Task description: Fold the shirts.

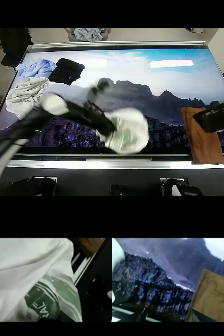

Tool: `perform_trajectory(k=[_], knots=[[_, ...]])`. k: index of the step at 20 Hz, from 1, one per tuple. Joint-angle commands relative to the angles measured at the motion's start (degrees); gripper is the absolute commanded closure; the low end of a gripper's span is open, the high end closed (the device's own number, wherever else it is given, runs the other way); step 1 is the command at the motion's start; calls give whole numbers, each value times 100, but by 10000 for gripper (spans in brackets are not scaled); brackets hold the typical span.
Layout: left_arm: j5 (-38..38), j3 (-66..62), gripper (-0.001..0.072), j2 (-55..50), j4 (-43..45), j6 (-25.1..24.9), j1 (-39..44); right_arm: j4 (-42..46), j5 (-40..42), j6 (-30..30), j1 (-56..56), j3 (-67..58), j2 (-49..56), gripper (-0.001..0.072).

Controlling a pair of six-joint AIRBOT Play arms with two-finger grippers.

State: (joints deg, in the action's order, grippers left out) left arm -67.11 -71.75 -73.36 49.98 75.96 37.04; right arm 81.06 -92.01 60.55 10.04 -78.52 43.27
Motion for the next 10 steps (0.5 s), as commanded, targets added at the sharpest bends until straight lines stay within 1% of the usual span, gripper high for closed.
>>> perform_trajectory(k=[1,2,3,4,5,7,8,10], knots=[[387,1235,682,-802,-9,-94,350,59,470,31,0,887,-26,48],[343,1143,678,-1064,-11,105,313,37,688,28,0,1209,22,48],[258,966,544,-1215,-33,354,223,35,822,7,0,1443,116,48],[68,699,125,-1263,-31,507,76,26,896,7,0,1622,245,48],[-177,417,40,-1224,24,498,-105,-31,872,7,0,1705,380,48],[-887,-197,41,-977,466,503,-566,-247,896,-9,0,1759,688,47],[-1180,-420,41,-761,839,503,-811,-463,870,-96,0,1759,857,46],[-1370,-466,40,-240,1576,505,-1274,-1132,769,-363,0,1797,1169,42]])
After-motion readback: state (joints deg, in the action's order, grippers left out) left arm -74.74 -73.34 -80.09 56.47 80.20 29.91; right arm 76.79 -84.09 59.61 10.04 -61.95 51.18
